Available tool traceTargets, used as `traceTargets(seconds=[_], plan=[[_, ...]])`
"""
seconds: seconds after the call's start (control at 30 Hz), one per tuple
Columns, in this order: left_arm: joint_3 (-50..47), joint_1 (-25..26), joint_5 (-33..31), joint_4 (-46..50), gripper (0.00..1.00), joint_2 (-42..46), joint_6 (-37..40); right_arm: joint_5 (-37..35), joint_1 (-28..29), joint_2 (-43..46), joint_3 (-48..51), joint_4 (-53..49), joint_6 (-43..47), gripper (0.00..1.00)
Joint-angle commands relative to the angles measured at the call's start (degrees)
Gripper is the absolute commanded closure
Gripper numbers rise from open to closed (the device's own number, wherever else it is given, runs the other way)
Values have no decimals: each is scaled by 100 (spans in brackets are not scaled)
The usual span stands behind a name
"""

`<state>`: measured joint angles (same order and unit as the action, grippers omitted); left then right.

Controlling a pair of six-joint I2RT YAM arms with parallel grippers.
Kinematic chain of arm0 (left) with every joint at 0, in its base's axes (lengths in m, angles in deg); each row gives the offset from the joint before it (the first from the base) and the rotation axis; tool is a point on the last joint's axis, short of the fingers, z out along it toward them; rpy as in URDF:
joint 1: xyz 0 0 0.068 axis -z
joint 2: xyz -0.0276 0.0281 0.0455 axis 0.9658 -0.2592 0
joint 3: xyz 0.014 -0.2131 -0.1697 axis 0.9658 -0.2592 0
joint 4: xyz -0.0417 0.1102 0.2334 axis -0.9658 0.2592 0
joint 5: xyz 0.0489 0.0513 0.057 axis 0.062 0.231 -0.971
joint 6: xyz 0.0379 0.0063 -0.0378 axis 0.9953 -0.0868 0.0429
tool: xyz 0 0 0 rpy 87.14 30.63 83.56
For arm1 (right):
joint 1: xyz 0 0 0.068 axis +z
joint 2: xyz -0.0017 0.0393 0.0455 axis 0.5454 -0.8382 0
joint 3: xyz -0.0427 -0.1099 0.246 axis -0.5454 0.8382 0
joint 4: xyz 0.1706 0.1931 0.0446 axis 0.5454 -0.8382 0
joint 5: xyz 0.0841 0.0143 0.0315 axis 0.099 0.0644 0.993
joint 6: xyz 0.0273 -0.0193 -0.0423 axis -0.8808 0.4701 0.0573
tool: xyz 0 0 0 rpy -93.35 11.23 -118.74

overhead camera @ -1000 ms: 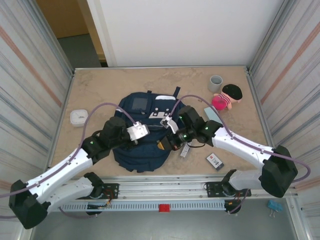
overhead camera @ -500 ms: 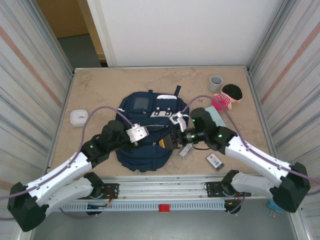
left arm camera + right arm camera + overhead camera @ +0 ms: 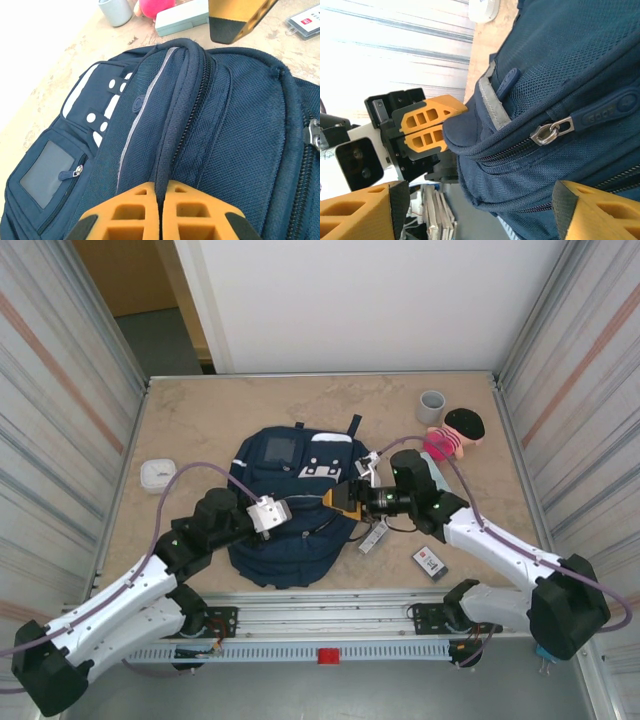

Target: Pack the student bag

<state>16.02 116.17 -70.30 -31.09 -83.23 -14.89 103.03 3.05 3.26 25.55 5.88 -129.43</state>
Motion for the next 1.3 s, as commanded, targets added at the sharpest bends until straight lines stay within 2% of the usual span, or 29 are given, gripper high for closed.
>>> traceTargets(seconds=[0.0,0.17,0.53,0.57,0.63,0.73,0.8,0.9,1.0,1.17,1.27], plan=[[123,-41,-118,-578,100,77,-59,-139,64,130,147,151,-423,22],[36,-41,-60,-751,100,130,-117,-484,62,406,489,85,-608,20],[50,-43,458,-682,100,55,-86,-580,296,-74,623,1880,-1712,22],[50,-42,471,-675,100,44,-86,-586,299,-119,612,1956,-1752,25],[27,-41,497,-725,100,29,-101,-593,309,-178,587,2057,-1778,36],[74,-47,624,-748,100,-54,-293,-674,342,-205,604,2182,-1782,60],[139,-24,651,-709,100,-144,-534,-778,354,-174,641,2224,-1757,70],[243,65,484,-517,93,-254,-717,-888,345,-89,720,2316,-1756,81],[338,95,290,-337,86,-307,-1080,-1011,328,50,790,2325,-1674,98],[613,100,174,102,67,-225,-2081,-1249,354,192,793,2290,-1595,100],[884,102,-176,528,57,-105,-2866,-1367,352,212,789,2294,-1571,100]])
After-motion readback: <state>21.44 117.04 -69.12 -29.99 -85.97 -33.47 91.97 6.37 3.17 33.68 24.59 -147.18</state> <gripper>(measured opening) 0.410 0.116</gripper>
